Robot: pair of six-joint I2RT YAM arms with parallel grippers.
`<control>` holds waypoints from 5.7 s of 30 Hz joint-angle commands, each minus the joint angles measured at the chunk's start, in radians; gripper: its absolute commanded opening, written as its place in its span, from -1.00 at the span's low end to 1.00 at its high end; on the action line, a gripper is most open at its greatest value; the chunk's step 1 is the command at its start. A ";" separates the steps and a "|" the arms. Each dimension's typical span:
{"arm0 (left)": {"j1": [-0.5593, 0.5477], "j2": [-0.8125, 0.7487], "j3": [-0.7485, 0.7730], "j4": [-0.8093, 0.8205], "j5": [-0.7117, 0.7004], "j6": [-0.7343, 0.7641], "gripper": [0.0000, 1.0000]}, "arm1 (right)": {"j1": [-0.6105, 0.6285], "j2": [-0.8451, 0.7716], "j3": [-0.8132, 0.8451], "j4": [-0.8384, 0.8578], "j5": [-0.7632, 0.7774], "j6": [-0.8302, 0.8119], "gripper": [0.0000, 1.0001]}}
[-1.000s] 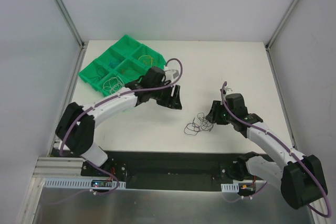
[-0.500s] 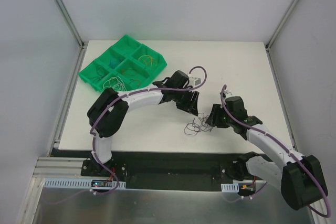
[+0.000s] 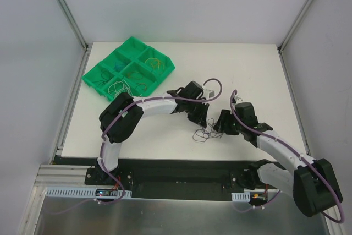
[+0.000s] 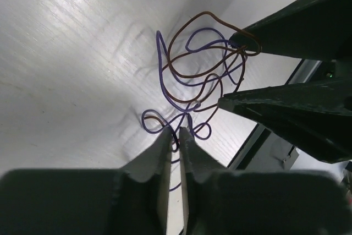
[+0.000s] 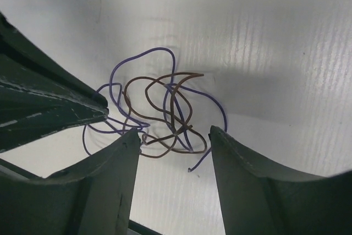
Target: Untangle the cables
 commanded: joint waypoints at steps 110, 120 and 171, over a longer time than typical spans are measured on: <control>0.025 -0.462 0.055 -0.077 0.071 0.172 -1.00 | 0.032 -0.040 0.122 -0.081 -0.008 0.019 0.41; 0.025 -0.456 0.085 -0.069 0.121 0.129 -1.00 | 0.050 -0.147 0.095 0.053 -0.072 0.023 0.47; 0.053 -0.791 0.177 -0.092 -0.057 0.147 -1.00 | -0.004 -0.173 0.068 0.277 -0.339 -0.039 0.53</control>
